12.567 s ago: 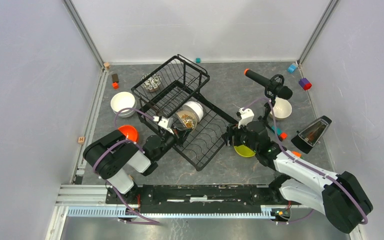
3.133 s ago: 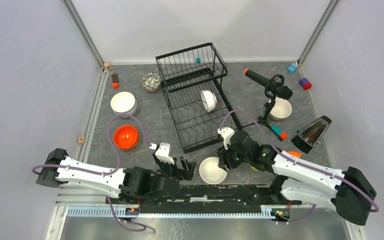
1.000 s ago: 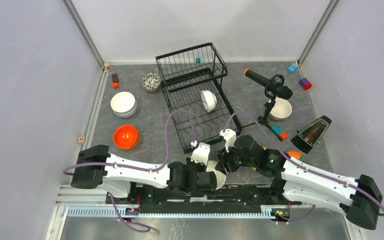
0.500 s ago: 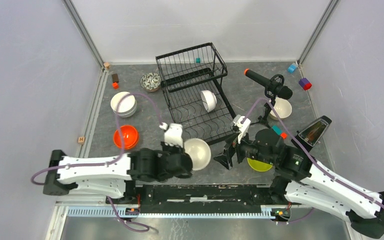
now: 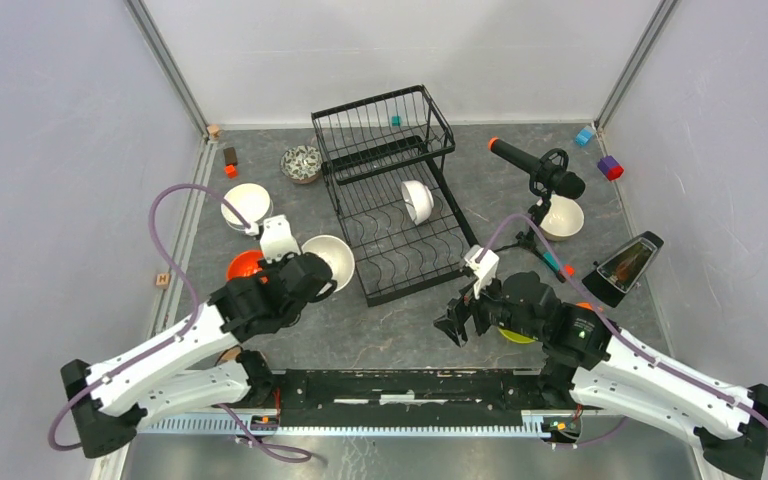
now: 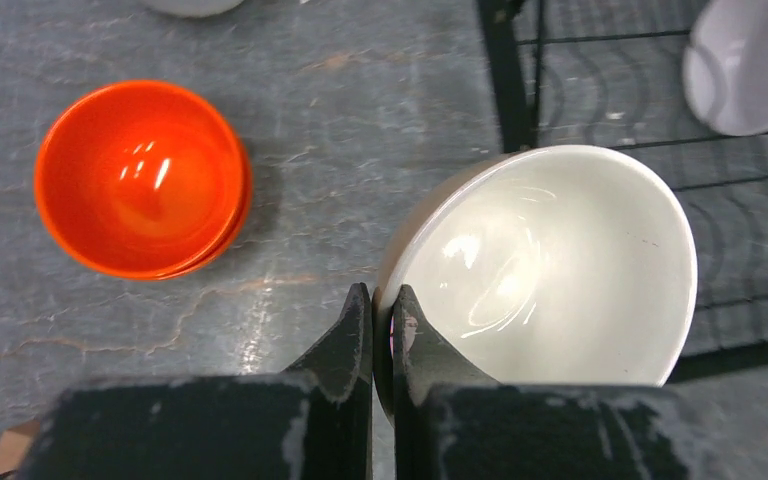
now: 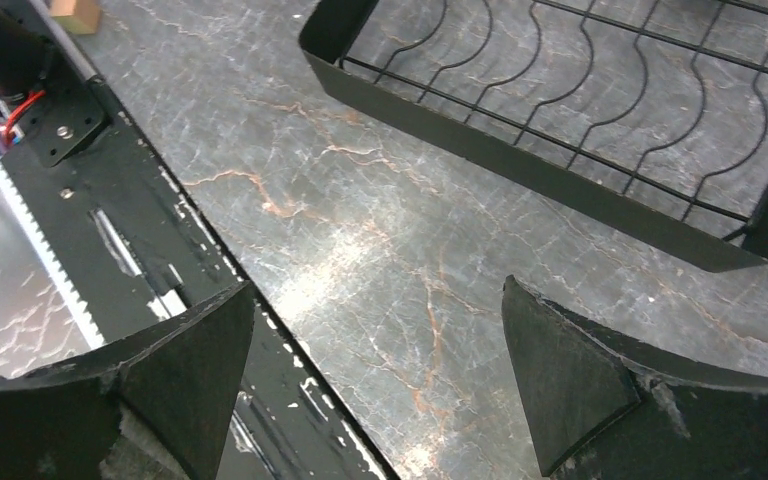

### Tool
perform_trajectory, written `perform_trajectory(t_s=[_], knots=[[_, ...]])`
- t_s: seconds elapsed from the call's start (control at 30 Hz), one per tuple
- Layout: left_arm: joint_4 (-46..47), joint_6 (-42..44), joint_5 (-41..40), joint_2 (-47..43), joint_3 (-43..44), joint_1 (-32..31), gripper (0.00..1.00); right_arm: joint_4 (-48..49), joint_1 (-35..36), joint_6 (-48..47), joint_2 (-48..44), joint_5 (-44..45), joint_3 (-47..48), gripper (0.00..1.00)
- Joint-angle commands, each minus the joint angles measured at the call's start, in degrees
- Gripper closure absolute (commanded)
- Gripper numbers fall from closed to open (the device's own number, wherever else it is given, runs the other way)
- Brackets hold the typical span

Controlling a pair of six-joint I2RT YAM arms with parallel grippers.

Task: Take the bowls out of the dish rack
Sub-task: Place the bowl at the center of the board.

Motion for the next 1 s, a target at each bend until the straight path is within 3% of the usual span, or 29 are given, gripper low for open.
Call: perform_trajectory(t_s=[0.0,0.27,0.97], knots=[[8.30,2.70,2.46,2.02,-2.12,7.02,0.98,4.53,0.19,-0.85,-0.53,4.84,-0.41,0.02],[13.48,-1.32,9.74,2.25,-10.36,19.31,0.98,5.60,0.22,-0.37,-2.50,7.71,-2.67,0.02],[29.04,-8.15,20.68,11.46,-18.97,29.75,0.98,6.35,0.23,1.84,-4.89,8.27,-6.70,0.02]])
